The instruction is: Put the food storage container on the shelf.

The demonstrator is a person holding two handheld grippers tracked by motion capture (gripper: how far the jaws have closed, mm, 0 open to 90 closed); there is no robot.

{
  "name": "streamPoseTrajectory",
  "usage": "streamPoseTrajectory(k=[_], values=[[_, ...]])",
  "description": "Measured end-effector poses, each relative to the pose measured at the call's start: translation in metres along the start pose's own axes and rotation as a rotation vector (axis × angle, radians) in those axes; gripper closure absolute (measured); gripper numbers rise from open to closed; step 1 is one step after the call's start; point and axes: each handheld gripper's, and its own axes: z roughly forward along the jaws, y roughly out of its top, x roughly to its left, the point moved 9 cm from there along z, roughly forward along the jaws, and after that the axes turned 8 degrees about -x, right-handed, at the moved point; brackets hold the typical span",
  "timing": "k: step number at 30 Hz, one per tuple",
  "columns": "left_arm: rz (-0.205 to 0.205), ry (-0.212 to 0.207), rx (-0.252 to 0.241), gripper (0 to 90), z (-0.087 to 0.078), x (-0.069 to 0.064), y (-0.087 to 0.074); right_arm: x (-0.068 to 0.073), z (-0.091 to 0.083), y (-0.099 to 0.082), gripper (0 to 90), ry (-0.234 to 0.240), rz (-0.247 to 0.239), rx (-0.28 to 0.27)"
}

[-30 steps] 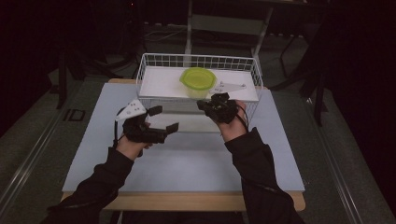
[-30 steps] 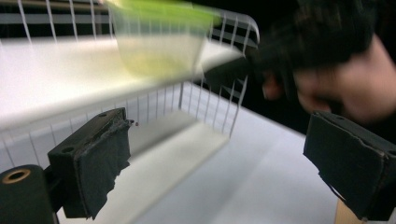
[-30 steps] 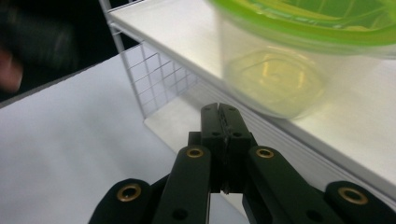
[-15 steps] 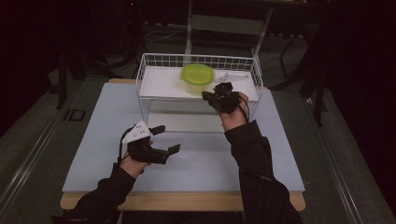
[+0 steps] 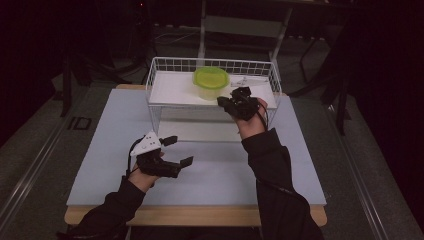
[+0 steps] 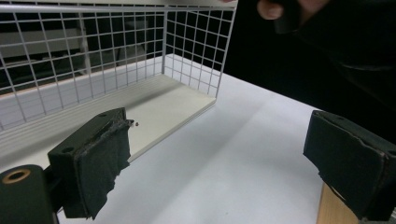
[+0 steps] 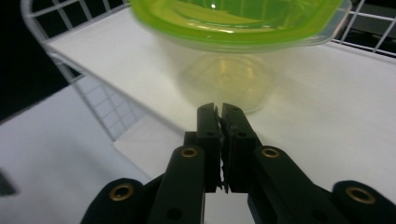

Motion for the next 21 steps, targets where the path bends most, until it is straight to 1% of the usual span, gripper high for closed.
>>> streamPoseTrajectory(k=[2, 4, 5, 7, 8, 10, 12, 13, 14, 15, 16, 17, 18, 19, 21], values=[[-0.001, 0.003, 0.002, 6.8, 0.000, 0.000, 0.000, 0.005, -0.006, -0.003, 79.7, 0.010, -0.010, -0.009], [0.001, 0.004, 0.004, 5.9, 0.001, -0.001, -0.001, 0.012, -0.013, -0.008, 71.8, 0.025, -0.009, -0.014], [0.002, 0.005, 0.005, 5.9, 0.001, -0.001, -0.001, 0.018, -0.019, -0.013, 64.5, 0.033, -0.014, -0.020], [0.003, 0.004, 0.005, 5.9, 0.002, -0.002, -0.002, 0.023, -0.023, -0.018, 52.9, 0.046, -0.022, -0.020], [0.007, 0.004, 0.010, 5.9, 0.002, -0.002, -0.003, 0.027, -0.026, -0.022, 49.4, 0.054, -0.026, -0.020], [0.015, 0.006, 0.011, 5.9, 0.001, -0.002, -0.004, 0.032, -0.031, -0.027, 38.6, 0.069, -0.023, -0.033], [0.010, 0.006, 0.009, 5.9, 0.001, -0.002, -0.004, 0.036, -0.037, -0.036, 33.3, 0.080, -0.016, -0.037], [0.006, 0.005, 0.003, 5.8, 0.001, -0.002, -0.004, 0.038, -0.038, -0.040, 27.9, 0.093, -0.010, -0.040], [0.005, 0.005, 0.002, 5.8, 0.001, -0.001, -0.004, 0.040, -0.039, -0.045, 24.8, 0.105, -0.009, -0.035], [0.004, 0.004, 0.004, 5.9, 0.001, -0.002, -0.004, 0.043, -0.041, -0.052, 20.6, 0.120, -0.017, -0.022], [0.005, 0.004, 0.004, 5.8, 0.001, -0.002, -0.005, 0.044, -0.041, -0.057, 17.9, 0.125, -0.021, -0.017], [0.005, 0.004, 0.004, 5.8, 0.001, -0.002, -0.005, 0.044, -0.041, -0.057, 17.9, 0.125, -0.021, -0.017], [0.008, 0.003, 0.008, 5.8, 0.001, -0.003, -0.005, 0.046, -0.043, -0.067, 16.9, 0.133, -0.012, -0.007], [0.008, 0.000, 0.008, 5.8, 0.001, -0.003, -0.006, 0.046, -0.043, -0.072, 15.2, 0.141, -0.003, -0.002], [0.010, -0.002, 0.017, 5.8, 0.001, -0.004, -0.008, 0.046, -0.044, -0.080, 14.6, 0.142, 0.006, -0.001]])
